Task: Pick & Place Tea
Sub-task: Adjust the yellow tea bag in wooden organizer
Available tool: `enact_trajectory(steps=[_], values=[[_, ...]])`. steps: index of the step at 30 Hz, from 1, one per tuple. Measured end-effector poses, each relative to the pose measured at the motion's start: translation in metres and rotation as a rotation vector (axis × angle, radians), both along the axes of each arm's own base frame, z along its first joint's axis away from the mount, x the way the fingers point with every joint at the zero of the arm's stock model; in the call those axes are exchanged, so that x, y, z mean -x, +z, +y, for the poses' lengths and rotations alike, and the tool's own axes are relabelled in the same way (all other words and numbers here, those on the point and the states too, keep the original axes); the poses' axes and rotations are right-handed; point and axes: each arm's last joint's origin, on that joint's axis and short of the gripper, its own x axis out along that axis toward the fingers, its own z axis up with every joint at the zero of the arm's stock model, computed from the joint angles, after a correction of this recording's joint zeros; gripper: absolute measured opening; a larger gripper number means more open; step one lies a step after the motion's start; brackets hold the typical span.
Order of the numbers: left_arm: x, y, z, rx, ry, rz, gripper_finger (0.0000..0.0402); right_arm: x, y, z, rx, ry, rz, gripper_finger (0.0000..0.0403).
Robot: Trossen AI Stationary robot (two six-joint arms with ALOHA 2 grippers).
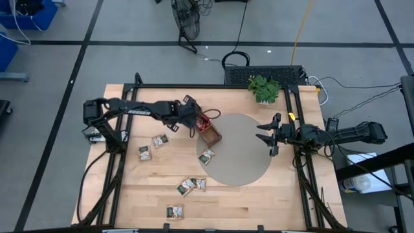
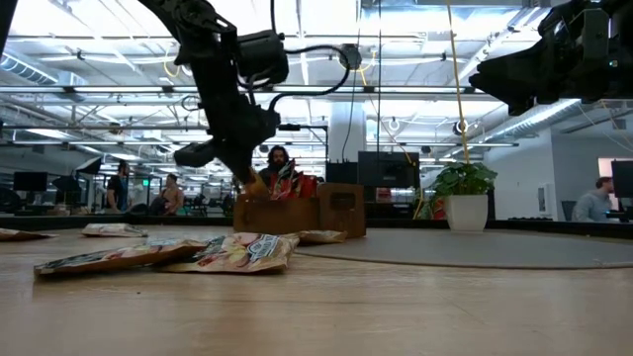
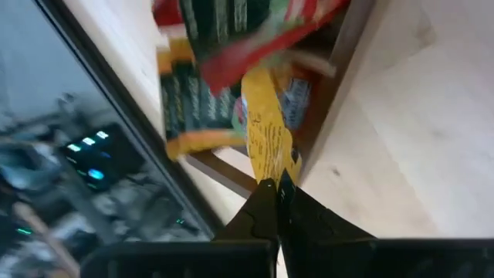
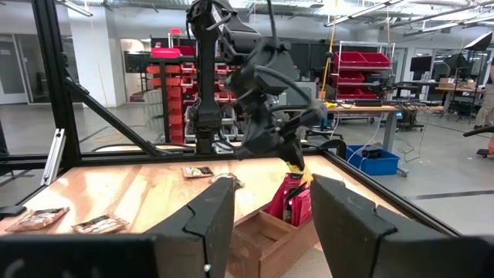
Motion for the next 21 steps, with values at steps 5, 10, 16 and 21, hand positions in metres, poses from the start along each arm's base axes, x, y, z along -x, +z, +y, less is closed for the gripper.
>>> enact_trajectory(steps=[5,10,16,21], values=[[-0.005,0.002,-0.005,-0.077,-0.113,0.043,0.0004,0.0,0.0,0.0,0.0,0.0,0.0,0.0155],[-0.004,0.003,-0.002,-0.126,-0.149,0.094,0.0005,0.0,0.0,0.0,0.0,0.0,0.0,0.0155],[-0.006,0.038,0.005,-0.026,-0.102,0.128,0.0003,0.0,0.0,0.0,0.0,0.001,0.0,0.0155],[-0.01,0.078,0.014,0.148,-0.121,0.062,0.0002,0.0,0.0,0.0,0.0,0.0,0.0,0.0155]])
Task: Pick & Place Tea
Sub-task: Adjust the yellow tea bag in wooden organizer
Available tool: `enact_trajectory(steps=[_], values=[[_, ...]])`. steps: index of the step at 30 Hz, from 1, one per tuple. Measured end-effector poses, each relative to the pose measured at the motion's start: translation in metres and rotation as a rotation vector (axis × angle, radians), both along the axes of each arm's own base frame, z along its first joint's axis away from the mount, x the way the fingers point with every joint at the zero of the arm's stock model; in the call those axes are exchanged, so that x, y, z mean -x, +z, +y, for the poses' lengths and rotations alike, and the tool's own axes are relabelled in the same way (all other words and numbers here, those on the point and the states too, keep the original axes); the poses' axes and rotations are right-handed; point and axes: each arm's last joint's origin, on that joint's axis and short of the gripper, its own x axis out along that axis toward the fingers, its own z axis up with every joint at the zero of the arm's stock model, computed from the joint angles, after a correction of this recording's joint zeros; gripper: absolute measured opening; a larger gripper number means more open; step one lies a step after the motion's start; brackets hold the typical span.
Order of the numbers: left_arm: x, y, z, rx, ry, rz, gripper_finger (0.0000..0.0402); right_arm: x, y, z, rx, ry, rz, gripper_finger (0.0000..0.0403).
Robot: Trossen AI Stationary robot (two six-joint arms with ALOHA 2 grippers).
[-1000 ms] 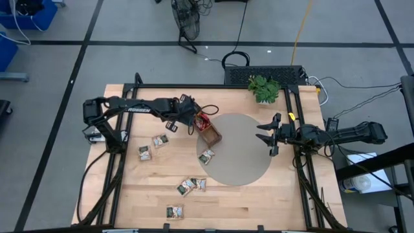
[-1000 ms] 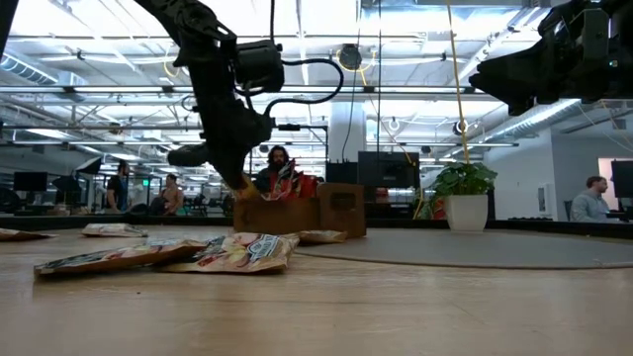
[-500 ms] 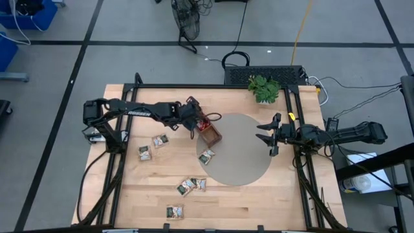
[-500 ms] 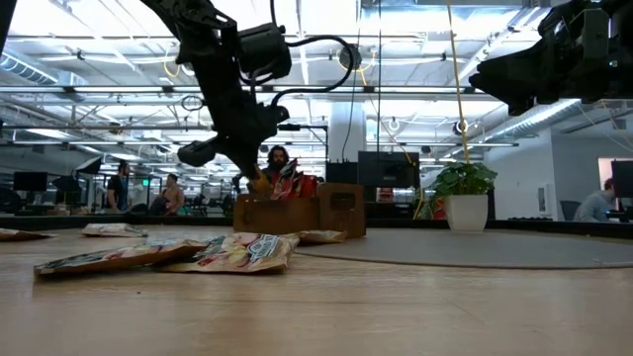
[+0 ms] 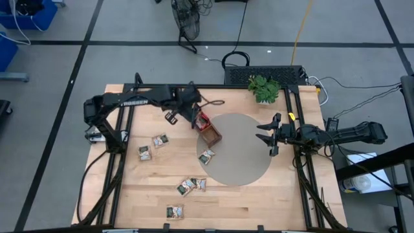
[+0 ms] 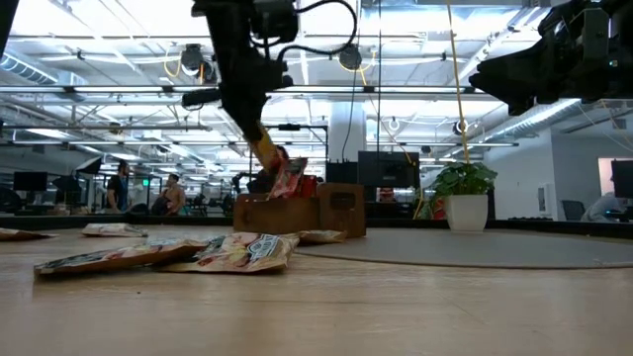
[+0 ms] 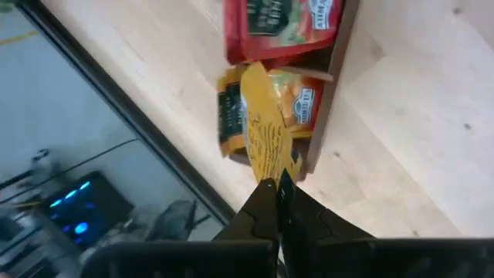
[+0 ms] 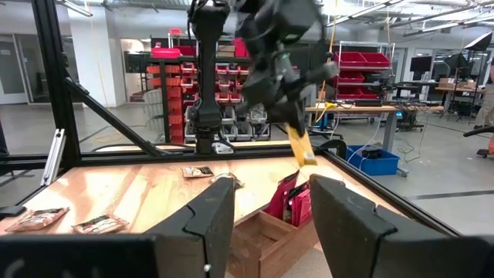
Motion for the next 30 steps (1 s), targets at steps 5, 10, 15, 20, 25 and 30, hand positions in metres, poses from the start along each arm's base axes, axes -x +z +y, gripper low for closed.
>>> enact_trajectory(steps=[5,10,15,20,25,30], values=[[-0.009,0.01,0.022,0.081,0.048,0.14,0.0002,0.0,0.0,0.0,0.0,0.0,0.0,0.0155],[-0.027,0.009,0.047,0.151,0.056,0.274,0.0001,0.0,0.0,0.0,0.0,0.0,0.0,0.0155],[-0.042,-0.002,0.069,0.206,0.055,0.365,0.0001,0.0,0.0,0.0,0.0,0.0,0.0,0.0155],[-0.048,-0.021,0.077,0.215,0.07,0.422,0.0001,0.0,0.0,0.0,0.0,0.0,0.0,0.0155],[-0.053,-0.035,0.078,0.252,0.075,0.44,0.0001,0.0,0.0,0.0,0.0,0.0,0.0,0.0155],[-0.055,-0.035,0.075,0.247,0.071,0.437,0.0001,0.0,0.0,0.0,0.0,0.001,0.0,0.0155]])
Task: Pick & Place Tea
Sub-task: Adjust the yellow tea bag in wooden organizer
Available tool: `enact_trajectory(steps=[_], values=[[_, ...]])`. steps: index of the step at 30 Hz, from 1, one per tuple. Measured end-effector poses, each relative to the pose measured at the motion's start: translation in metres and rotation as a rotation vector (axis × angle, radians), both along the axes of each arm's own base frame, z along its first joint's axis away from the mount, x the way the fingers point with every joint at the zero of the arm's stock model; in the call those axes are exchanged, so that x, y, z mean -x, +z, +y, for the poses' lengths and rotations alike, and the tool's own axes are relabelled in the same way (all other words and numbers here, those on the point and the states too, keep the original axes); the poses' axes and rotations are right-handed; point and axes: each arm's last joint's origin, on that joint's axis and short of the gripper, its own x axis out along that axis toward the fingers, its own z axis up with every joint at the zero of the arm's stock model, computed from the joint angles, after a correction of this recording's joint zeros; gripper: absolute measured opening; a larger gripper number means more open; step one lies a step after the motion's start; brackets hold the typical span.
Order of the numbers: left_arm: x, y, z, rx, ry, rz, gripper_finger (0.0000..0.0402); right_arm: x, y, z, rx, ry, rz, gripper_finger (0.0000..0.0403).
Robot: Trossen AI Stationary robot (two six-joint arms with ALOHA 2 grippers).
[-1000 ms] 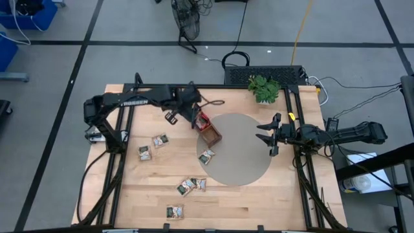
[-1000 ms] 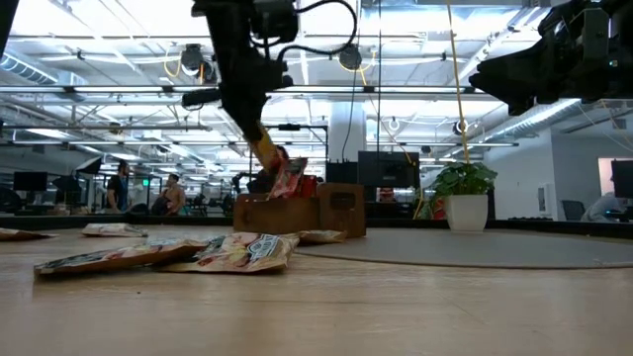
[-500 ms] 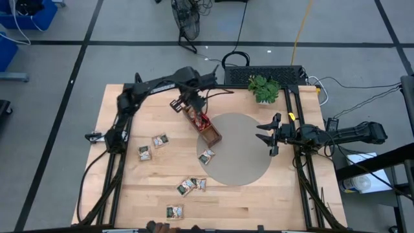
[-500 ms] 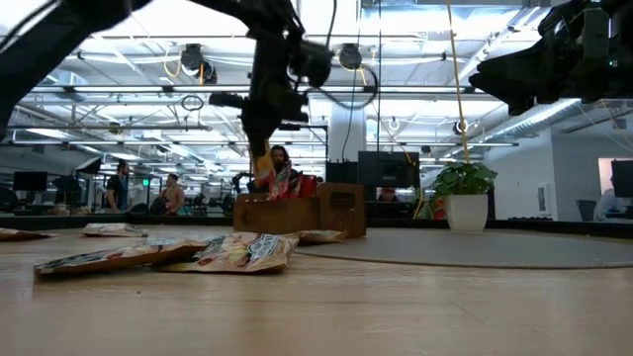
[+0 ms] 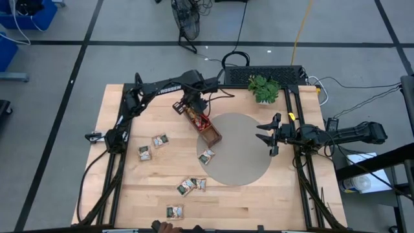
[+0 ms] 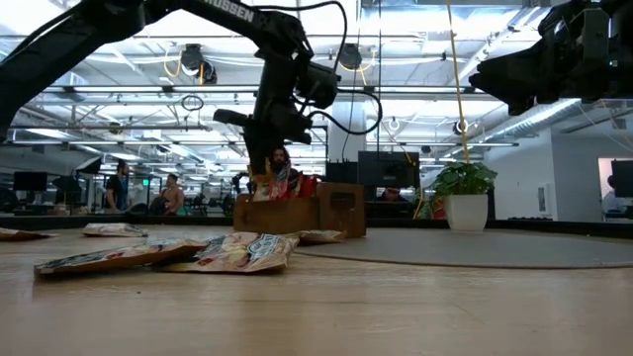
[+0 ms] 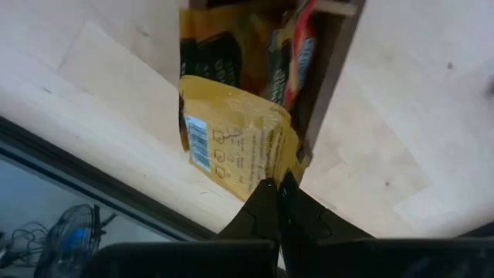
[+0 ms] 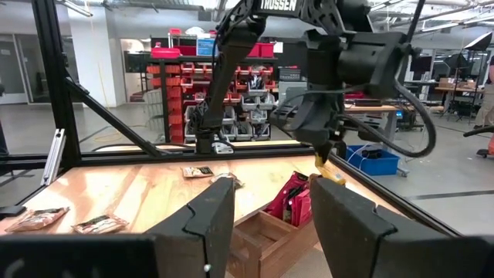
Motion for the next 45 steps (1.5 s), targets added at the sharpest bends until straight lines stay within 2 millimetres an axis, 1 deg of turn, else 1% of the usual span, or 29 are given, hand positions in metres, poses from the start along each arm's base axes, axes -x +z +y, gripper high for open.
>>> enact_trajectory(steps=[4,7,9,16,20,22,28,33,36,40,45], values=[[0.002,0.003,-0.003,-0.027,0.013,0.036,0.0001,0.0,0.0,0.0,0.0,-0.001,0.0,0.0155],[0.004,0.006,-0.003,-0.12,0.034,0.083,0.0002,0.0,0.0,0.0,0.0,0.0,0.0,0.0155],[0.006,0.01,-0.004,-0.147,0.04,0.075,0.0001,0.0,0.0,0.0,0.0,0.0,0.0,0.0155],[0.014,0.037,-0.01,-0.129,0.038,-0.011,0.0001,0.0,0.0,0.0,0.0,0.0,0.0,0.0155],[0.021,0.055,-0.018,-0.077,0.046,-0.085,0.0001,0.0,0.0,0.0,0.0,0.0,0.0,0.0155],[0.021,0.059,-0.023,-0.039,0.056,-0.115,0.0001,0.0,0.0,0.0,0.0,0.0,0.0,0.0155],[0.017,0.057,-0.031,-0.005,0.06,-0.126,0.0001,0.0,0.0,0.0,0.0,0.0,0.0,0.0155],[0.015,0.051,-0.039,0.002,0.079,-0.108,0.0001,0.0,0.0,0.0,0.0,0.0,0.0,0.0155],[0.017,0.042,-0.04,0.01,0.09,-0.074,0.0001,0.0,0.0,0.0,0.0,-0.001,0.001,0.0155],[0.02,0.025,-0.04,-0.009,0.084,-0.007,0.0001,0.0,0.0,0.0,0.0,0.0,0.0,0.0155],[0.019,0.014,-0.037,-0.02,0.073,-0.016,0.0001,0.0,0.0,0.0,0.0,-0.001,0.001,0.0155]])
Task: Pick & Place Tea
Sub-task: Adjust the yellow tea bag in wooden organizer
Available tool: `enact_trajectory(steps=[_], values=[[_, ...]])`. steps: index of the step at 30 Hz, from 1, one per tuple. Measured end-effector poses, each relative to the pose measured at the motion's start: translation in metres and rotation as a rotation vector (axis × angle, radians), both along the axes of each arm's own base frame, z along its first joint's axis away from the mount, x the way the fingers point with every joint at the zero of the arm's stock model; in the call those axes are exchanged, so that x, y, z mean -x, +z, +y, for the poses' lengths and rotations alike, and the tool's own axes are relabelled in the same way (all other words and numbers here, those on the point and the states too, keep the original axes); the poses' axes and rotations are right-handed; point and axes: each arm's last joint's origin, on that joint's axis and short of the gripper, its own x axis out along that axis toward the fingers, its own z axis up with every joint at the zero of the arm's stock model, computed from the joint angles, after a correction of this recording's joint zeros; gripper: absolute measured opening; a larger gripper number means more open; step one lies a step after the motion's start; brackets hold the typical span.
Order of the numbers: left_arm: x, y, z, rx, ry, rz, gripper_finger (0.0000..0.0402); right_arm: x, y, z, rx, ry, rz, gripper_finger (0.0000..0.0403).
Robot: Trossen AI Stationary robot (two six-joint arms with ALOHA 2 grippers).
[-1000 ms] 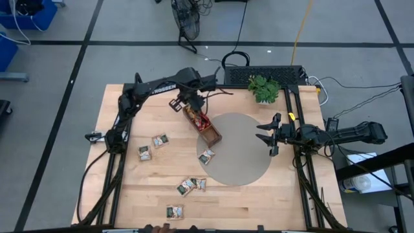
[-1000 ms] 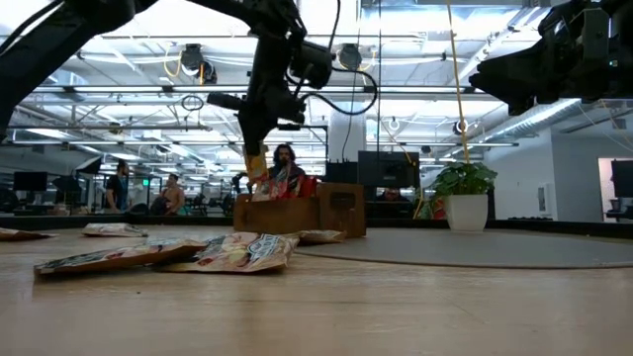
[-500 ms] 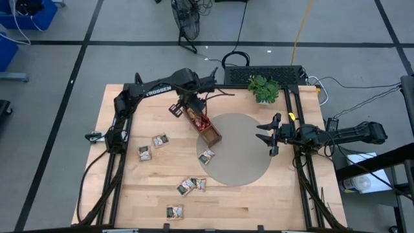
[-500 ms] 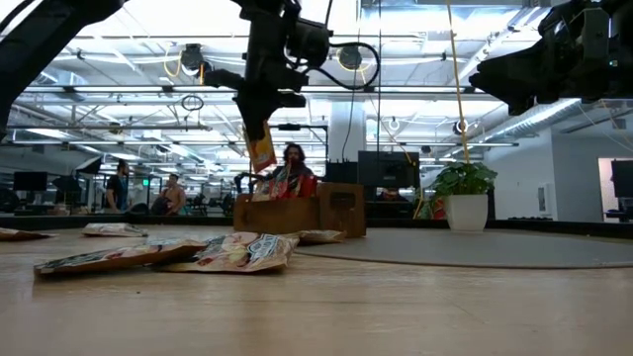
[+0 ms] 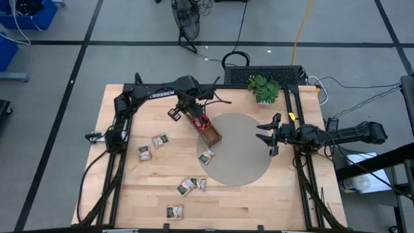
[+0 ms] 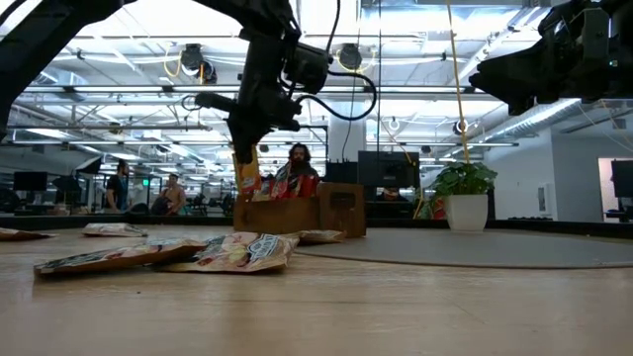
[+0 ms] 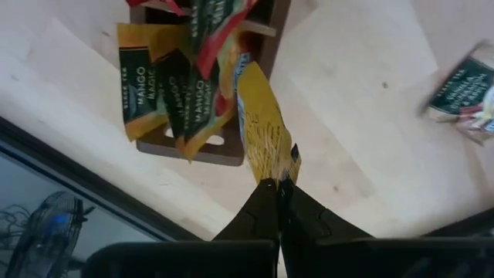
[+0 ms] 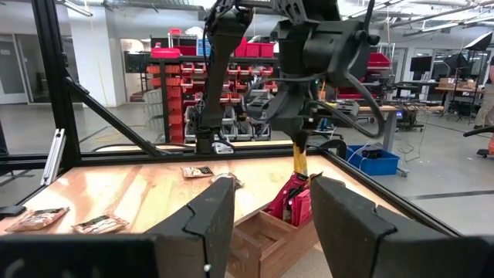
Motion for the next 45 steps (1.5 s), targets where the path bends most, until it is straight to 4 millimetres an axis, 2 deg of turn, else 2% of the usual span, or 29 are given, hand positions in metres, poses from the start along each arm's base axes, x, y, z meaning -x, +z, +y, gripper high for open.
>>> enact_trajectory(steps=[28,45], values=[[-0.005,-0.005,0.003,-0.003,-0.034,-0.056,0.0001,0.0,0.0,0.0,0.0,0.0,0.0,0.0155],[-0.013,-0.034,0.006,0.024,-0.047,0.031,0.0001,0.0,0.0,0.0,0.0,0.0,0.0,0.0155]])
